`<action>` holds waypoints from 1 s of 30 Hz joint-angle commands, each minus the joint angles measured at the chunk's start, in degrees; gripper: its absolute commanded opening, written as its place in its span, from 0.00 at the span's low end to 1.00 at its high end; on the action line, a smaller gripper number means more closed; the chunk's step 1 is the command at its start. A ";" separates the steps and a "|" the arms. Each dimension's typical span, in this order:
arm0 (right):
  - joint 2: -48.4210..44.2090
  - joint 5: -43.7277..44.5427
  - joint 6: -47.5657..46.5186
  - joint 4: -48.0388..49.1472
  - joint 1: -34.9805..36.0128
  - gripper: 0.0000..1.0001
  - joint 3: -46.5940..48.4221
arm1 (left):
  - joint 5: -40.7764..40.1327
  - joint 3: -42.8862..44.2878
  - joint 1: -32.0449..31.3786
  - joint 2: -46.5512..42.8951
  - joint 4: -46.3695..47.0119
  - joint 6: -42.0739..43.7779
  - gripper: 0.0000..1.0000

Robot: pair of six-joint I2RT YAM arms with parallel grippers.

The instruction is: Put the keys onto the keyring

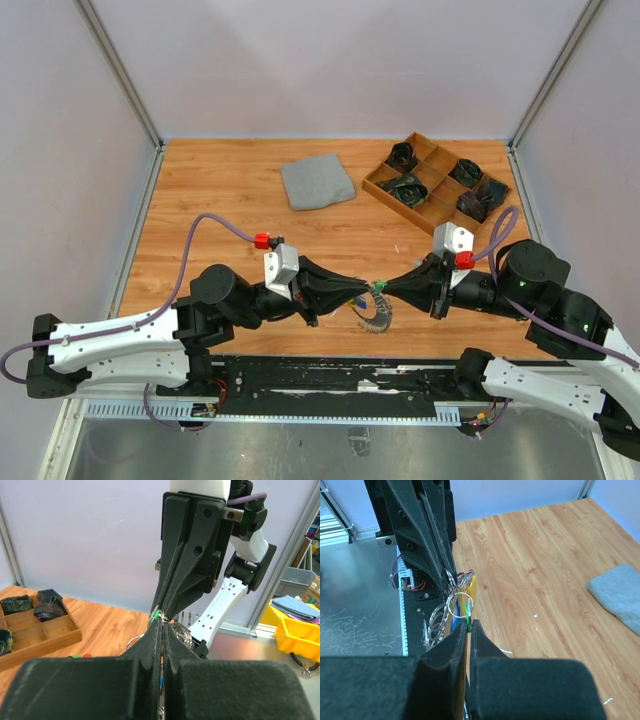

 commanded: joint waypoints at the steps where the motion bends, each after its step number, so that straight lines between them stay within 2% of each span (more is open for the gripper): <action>1: -1.01 3.57 -2.42 -1.73 0.41 0.01 2.79 | 0.66 0.08 0.27 -1.37 3.34 -0.05 0.01; 30: 3.50 2.35 -6.41 -9.34 0.43 0.01 7.08 | 2.49 3.00 0.23 2.30 -0.09 0.43 0.01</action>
